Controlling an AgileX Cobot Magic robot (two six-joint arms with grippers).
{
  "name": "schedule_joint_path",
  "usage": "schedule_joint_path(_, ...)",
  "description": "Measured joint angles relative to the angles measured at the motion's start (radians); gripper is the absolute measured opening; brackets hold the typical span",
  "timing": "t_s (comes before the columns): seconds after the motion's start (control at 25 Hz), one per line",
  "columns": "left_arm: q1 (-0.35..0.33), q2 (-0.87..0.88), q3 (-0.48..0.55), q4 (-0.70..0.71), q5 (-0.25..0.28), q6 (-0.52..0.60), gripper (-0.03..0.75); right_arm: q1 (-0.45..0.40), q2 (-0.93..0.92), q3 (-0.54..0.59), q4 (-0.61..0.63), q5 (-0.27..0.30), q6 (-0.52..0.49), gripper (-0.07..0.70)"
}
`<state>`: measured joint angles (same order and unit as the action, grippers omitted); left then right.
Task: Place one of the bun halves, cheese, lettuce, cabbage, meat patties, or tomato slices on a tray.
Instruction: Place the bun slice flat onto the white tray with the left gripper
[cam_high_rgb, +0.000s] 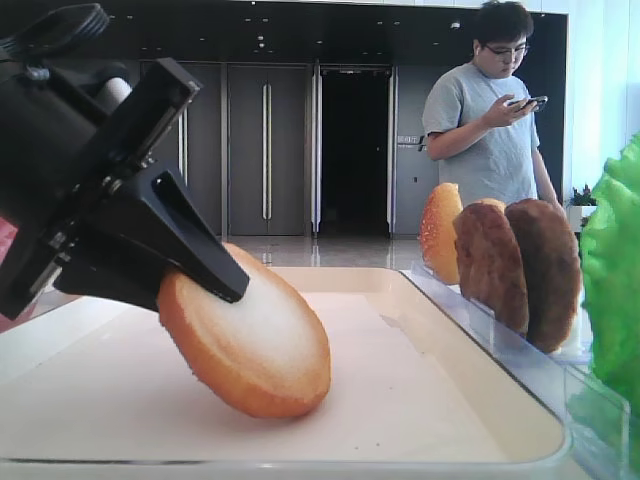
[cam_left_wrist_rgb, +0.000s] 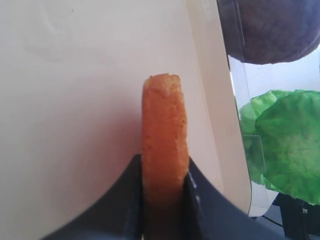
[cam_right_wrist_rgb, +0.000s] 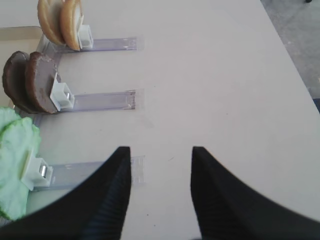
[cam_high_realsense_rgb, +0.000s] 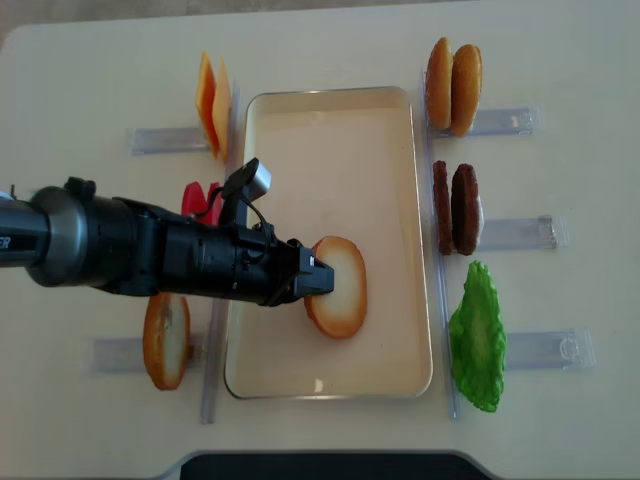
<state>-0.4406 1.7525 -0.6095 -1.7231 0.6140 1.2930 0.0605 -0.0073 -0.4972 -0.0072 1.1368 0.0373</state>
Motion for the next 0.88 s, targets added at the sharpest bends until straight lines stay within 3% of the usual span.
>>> schedule_joint_path(0.24, 0.002, 0.000, 0.000, 0.000, 0.000, -0.002, 0.144, 0.000, 0.000, 0.000, 0.000, 0.000, 0.000, 0.307)
schedule_joint_path(0.56, 0.044, -0.006, 0.000, 0.006, -0.002, -0.058, 0.352, 0.000, 0.000, 0.000, 0.000, 0.000, 0.000, 0.307)
schedule_joint_path(0.88, 0.049, -0.111, 0.000, 0.130, -0.032, -0.199, 0.372, 0.000, 0.000, 0.000, 0.000, 0.000, 0.000, 0.307)
